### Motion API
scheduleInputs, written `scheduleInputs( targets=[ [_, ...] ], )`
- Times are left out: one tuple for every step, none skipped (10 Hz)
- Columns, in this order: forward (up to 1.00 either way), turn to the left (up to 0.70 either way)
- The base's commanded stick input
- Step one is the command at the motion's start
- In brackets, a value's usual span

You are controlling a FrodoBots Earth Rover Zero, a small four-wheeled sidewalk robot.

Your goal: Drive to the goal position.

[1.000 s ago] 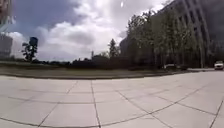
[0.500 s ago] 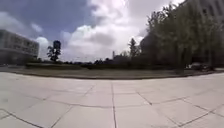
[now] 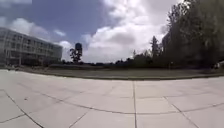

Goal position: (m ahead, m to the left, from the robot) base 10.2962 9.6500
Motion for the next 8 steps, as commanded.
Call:
scheduleInputs(
  targets=[
    [0.5,0.5],
    [0.5,0.5],
    [0.5,0.5],
    [0.5,0.5],
    [0.5,0.5],
    [0.5,0.5],
    [0.5,0.5],
    [0.5,0.5]
  ],
)
